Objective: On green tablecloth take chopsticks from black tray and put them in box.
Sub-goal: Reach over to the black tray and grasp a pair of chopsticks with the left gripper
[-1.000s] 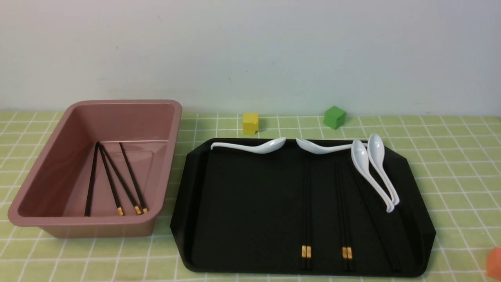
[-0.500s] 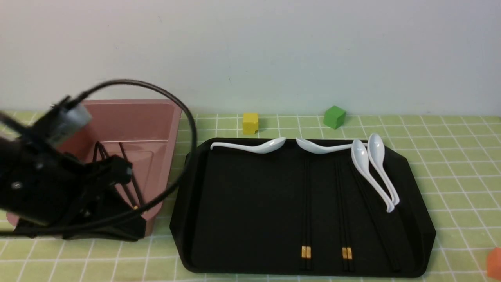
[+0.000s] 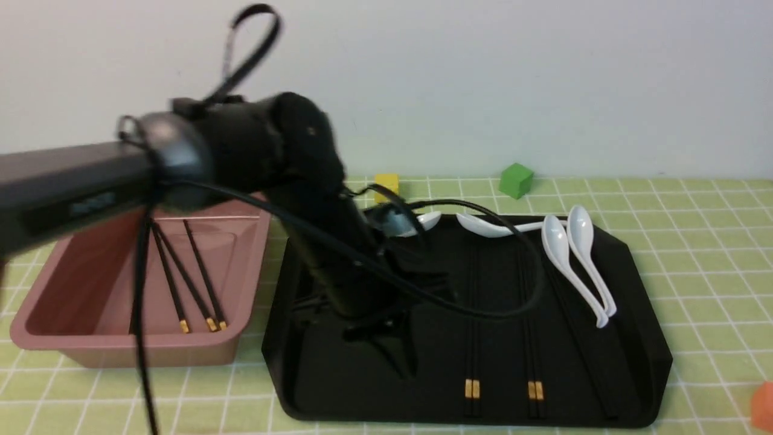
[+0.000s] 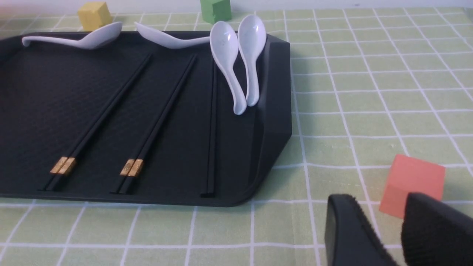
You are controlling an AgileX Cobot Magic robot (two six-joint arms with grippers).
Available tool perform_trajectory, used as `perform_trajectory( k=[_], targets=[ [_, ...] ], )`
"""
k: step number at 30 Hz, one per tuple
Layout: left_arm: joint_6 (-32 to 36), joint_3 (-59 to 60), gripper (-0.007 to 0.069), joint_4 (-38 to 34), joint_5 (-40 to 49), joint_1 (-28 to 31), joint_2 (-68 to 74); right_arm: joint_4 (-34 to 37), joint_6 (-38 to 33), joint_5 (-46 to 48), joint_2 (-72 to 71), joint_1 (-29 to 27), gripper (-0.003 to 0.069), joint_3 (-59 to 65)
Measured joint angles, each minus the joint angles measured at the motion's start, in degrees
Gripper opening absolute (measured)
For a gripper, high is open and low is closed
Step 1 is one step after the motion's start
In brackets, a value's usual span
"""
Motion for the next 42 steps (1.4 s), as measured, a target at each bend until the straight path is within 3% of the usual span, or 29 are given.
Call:
perform_trajectory(
  k=[7,13,24,42],
  targets=[
    [-13.0,-19.9,0.0203,14.2,3.3,-7.7,14.6,0.0,0.0,0.0,0.0,0.0,0.0240,0.0],
    [-16.1,-30.5,0.0311,18.0,3.6,-9.7,23.9,0.0,0.0,0.0,0.0,0.0,0.0240,0.0],
    [-16.6,-32.0,0.0323,21.9,2.0,-9.8,25.7,0.0,0.0,0.0,0.0,0.0,0.0240,0.0],
    [-16.6,-32.6,0.0308,20.0,0.0,-9.8,27.2,0.0,0.0,0.0,0.0,0.0,0.0240,0.0]
  ],
)
